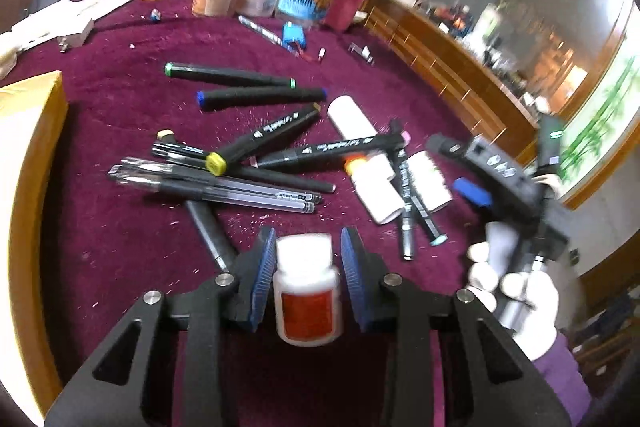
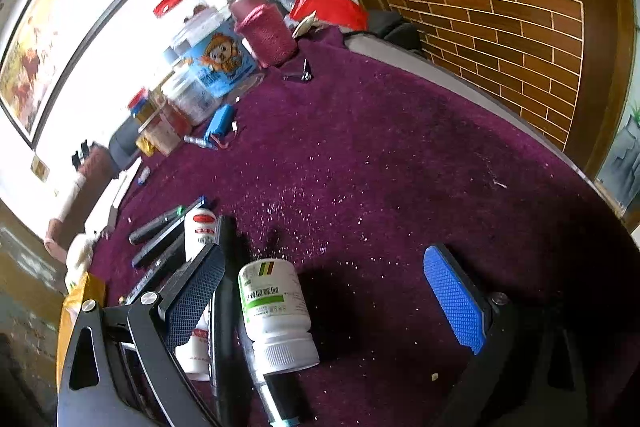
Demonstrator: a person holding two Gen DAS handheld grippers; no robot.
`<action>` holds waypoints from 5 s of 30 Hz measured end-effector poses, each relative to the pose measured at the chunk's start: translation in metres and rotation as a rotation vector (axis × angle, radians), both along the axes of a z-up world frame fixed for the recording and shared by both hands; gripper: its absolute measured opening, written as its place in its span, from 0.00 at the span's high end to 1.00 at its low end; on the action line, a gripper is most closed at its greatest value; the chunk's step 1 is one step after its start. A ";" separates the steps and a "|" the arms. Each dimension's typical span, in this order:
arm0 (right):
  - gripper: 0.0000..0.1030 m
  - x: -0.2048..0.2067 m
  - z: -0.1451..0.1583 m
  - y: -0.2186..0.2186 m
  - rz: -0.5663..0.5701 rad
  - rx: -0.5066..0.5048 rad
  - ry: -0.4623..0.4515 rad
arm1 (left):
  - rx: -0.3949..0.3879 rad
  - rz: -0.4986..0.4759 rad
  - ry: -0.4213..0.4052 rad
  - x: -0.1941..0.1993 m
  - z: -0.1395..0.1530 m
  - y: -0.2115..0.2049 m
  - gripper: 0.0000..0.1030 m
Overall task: Organize rigid objects
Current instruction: 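Carry the red-labelled bottle into the yellow-rimmed tray with the left tool while the right tool places the green-labelled bottle, then grasp a yellow-capped black marker with the left tool while the right tool grasps a clear pen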
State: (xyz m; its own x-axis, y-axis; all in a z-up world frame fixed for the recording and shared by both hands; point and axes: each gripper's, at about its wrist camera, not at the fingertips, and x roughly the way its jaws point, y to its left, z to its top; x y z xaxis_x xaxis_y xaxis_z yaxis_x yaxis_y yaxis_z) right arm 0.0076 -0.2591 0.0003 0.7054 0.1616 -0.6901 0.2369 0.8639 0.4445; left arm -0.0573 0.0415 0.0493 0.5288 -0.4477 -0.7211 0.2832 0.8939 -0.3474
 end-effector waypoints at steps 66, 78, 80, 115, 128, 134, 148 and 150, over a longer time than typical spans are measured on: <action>0.71 0.034 0.079 0.346 0.754 0.054 0.085 | -0.296 0.421 0.130 0.057 -0.019 0.252 0.69; 0.68 0.086 0.051 0.389 0.700 -0.054 0.148 | -0.393 0.480 0.181 0.080 -0.041 0.277 0.55; 0.64 0.087 0.054 0.388 0.702 -0.068 0.129 | -0.383 0.482 0.175 0.079 -0.039 0.277 0.51; 0.32 -0.013 -0.001 0.013 0.123 0.209 -0.044 | 0.221 0.136 0.016 0.086 -0.018 0.021 0.34; 0.32 -0.016 -0.008 0.011 0.147 0.215 -0.050 | 0.084 0.076 0.098 0.039 -0.007 0.023 0.34; 0.31 -0.016 -0.008 0.012 0.147 0.213 -0.050 | 0.179 0.151 0.072 0.009 -0.017 0.028 0.34; 0.31 -0.018 -0.006 0.015 0.148 0.178 -0.044 | 0.192 0.098 0.089 -0.008 -0.032 0.047 0.88; 0.31 -0.018 -0.005 0.015 0.148 0.179 -0.045 | 0.180 0.103 0.086 -0.015 -0.030 0.048 0.88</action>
State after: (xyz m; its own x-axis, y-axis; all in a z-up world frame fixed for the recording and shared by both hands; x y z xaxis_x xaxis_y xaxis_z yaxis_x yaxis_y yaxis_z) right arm -0.0100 -0.2439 -0.0048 0.6946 0.3824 -0.6093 0.0901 0.7941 0.6011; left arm -0.0723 0.0894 0.0189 0.4983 -0.2548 -0.8287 0.1633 0.9663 -0.1989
